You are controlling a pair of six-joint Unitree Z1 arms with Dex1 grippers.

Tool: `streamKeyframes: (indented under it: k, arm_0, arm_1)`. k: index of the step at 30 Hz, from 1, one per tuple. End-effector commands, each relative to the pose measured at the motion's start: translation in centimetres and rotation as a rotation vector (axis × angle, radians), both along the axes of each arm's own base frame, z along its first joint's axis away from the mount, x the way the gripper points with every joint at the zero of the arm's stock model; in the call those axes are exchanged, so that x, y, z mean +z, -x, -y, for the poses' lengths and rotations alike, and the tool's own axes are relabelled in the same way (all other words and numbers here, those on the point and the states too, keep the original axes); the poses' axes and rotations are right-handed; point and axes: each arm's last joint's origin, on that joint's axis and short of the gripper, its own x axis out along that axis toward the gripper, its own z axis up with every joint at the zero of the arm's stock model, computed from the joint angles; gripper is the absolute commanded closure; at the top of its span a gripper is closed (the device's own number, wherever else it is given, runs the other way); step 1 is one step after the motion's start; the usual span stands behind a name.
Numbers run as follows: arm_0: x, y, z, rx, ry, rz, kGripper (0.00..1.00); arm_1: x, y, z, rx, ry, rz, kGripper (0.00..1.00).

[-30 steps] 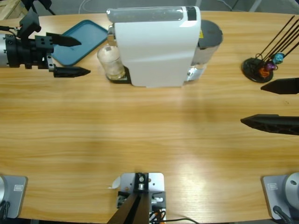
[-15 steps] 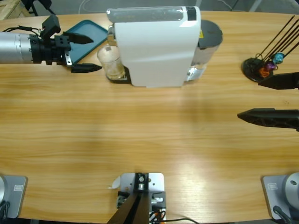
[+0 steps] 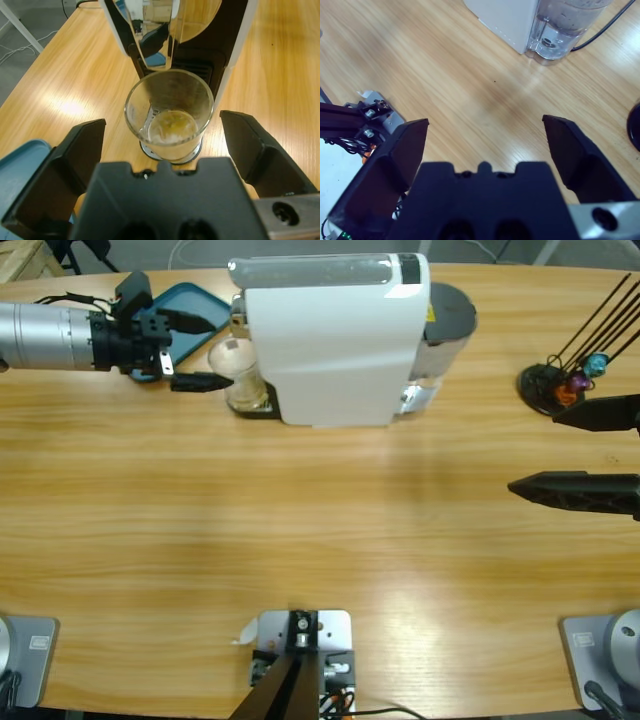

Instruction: Pour coffee

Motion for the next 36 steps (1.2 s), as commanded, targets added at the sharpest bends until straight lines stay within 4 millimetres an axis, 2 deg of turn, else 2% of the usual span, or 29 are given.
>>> streamKeyframes:
  k: [1, 11, 21, 26, 28, 31, 33, 34, 35, 36]
  arm_0:
    - [-2.0, -1.0, 1.5, -0.016, -0.008, -0.057, 0.0]
    - [-2.3, -1.3, 2.3, -0.023, -0.002, -0.079, 0.004]
    - [-2.5, -1.1, 2.5, -0.028, -0.009, -0.082, 0.069]
    - [-2.6, -1.2, 2.1, -0.007, -0.018, -0.08, 0.275]
    - [-2.6, -1.2, 2.2, -0.006, -0.022, -0.079, 0.414]
    - [-2.6, -1.2, 2.3, -0.002, -0.028, -0.077, 0.491]
    - [-2.7, -1.2, 2.4, 0.0, -0.033, -0.075, 0.647]
    - [-2.7, -1.2, 2.5, 0.003, -0.037, -0.074, 0.659]
    - [-2.7, -1.2, 2.5, 0.009, -0.044, -0.071, 0.75]
    - [-2.8, -1.2, 2.5, 0.01, -0.045, -0.071, 0.897]
  arm_1:
    - [-0.8, -0.2, 0.1, -0.011, 0.036, -0.012, 0.0]
    - [-0.9, -0.1, 0.2, -0.012, 0.034, -0.007, 0.0]
    - [-0.8, -0.2, 0.2, -0.016, 0.031, 0.001, 0.0]
    - [-0.7, 0.0, 0.3, -0.019, 0.031, 0.008, 0.0]
    - [-0.6, 0.0, 0.3, -0.02, 0.031, 0.009, 0.0]
    - [-0.6, 0.0, 0.3, -0.021, 0.031, 0.01, 0.0]
    - [-0.6, 0.0, 0.3, -0.024, 0.034, 0.011, 0.0]
    - [-0.6, 0.0, 0.3, -0.025, 0.034, 0.013, 0.0]
    - [-0.6, 0.0, 0.3, -0.026, 0.035, 0.014, 0.0]
    - [-0.6, -0.1, 0.3, -0.027, 0.035, 0.015, 0.0]
